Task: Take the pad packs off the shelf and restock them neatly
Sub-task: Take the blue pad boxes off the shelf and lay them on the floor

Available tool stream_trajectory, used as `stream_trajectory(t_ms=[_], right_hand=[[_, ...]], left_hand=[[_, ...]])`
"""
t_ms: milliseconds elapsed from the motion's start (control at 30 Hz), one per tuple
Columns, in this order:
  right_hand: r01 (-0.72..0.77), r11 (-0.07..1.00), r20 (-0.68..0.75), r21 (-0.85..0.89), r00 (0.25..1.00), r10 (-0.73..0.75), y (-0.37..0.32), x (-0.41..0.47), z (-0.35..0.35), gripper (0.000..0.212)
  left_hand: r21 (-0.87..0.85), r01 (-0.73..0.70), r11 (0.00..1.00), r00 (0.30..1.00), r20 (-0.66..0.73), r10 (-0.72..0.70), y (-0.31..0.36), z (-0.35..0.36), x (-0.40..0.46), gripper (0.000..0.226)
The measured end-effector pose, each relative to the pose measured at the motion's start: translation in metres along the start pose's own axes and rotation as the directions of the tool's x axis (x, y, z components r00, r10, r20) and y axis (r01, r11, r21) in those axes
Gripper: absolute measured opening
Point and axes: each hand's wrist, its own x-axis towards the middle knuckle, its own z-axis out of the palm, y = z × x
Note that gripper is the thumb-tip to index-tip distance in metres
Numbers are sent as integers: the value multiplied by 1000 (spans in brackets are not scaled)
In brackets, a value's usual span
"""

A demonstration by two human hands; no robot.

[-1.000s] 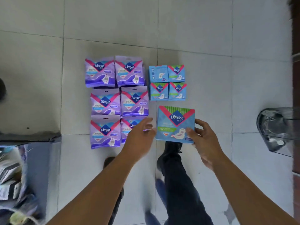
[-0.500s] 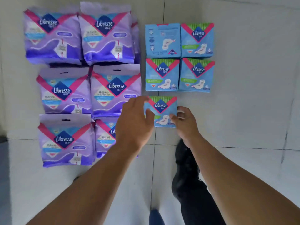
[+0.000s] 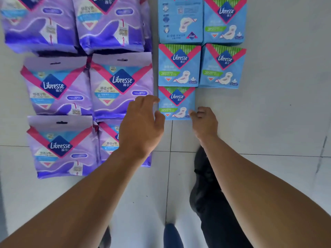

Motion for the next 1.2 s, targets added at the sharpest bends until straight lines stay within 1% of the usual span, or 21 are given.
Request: stream_trajectory(t_ms=[33, 100, 167, 233, 300, 367, 433, 533, 567, 667, 700, 733, 767, 800, 833, 867, 900, 967, 1067, 1133, 1200], right_hand=[[22, 998, 19, -66, 1000, -20, -2, -8, -6, 37], [129, 977, 59, -171, 991, -121, -16, -36, -23, 32], [323, 915, 109, -243, 946, -306, -42, -74, -44, 28], [533, 797, 173, -284, 846, -504, -78, -122, -69, 28], [672, 661, 221, -334, 737, -638, -116, -165, -93, 32], [776, 513, 268, -367, 616, -740, -161, -222, -116, 38], [838, 399, 312, -371, 517, -797, -205, -275, -132, 41], [894, 275, 398, -354, 410, -821, -262, -342, -141, 43], [914, 221, 424, -339, 358, -832, -280, -361, -141, 43], [960, 20, 504, -279, 164, -848, -325, -414, -135, 43], [964, -23, 523, -266, 124, -844, -335, -425, -133, 44], [972, -87, 552, -220, 51, -832, -344, -446, -128, 45], [973, -134, 579, -189, 0, -815, -353, -462, -124, 46], [972, -154, 597, -178, -18, -802, -360, -471, -121, 48], [969, -200, 620, -146, -68, -782, -367, -490, -116, 48], [961, -255, 639, -106, -130, -758, -370, -510, -108, 48], [955, -288, 651, -72, -174, -738, -372, -530, -102, 48], [940, -341, 657, 6, -261, -708, -372, -570, -87, 48], [913, -390, 651, 116, -367, -665, -360, -621, -57, 46], [898, -402, 652, 180, -415, -635, -347, -650, -33, 44], [886, -403, 670, 228, -443, -596, -333, -678, -6, 43]], left_hand=[[6, 4, 1000, 1000, 3, -4, 2, -6, -3, 44], [1, 4, 1000, 1000, -3, -4, 7, -23, -12, 45], [-16, 10, 1000, 1000, -19, -10, 15, -49, -25, 45], [-27, 15, 1000, 999, -42, -16, 27, -82, -44, 44], [-57, 16, 998, 997, -79, -21, 40, -113, -62, 43], [-93, 24, 995, 988, -149, -38, 52, -163, -93, 42], [-116, 14, 993, 971, -235, -42, 62, -214, -123, 43], [-130, 33, 991, 931, -357, -78, 67, -288, -169, 39], [-134, 51, 990, 910, -403, -101, 67, -310, -184, 39], [-140, 150, 979, 824, -530, -201, 62, -368, -227, 39], [-143, 175, 974, 799, -558, -225, 61, -379, -235, 39], [-159, 216, 963, 749, -605, -268, 57, -395, -258, 40], [-177, 237, 955, 708, -642, -294, 55, -408, -274, 39], [-191, 241, 952, 686, -660, -306, 55, -415, -282, 39], [-216, 267, 939, 639, -690, -340, 52, -426, -301, 39], [-258, 303, 917, 576, -717, -393, 46, -438, -324, 40], [-301, 334, 893, 517, -734, -441, 40, -446, -346, 41], [-358, 380, 853, 425, -751, -505, 26, -458, -388, 43], [-414, 440, 796, 299, -769, -565, -3, -467, -445, 38], [-469, 481, 741, 209, -759, -617, -29, -467, -479, 36], [-528, 498, 688, 124, -742, -659, -61, -464, -511, 37]])
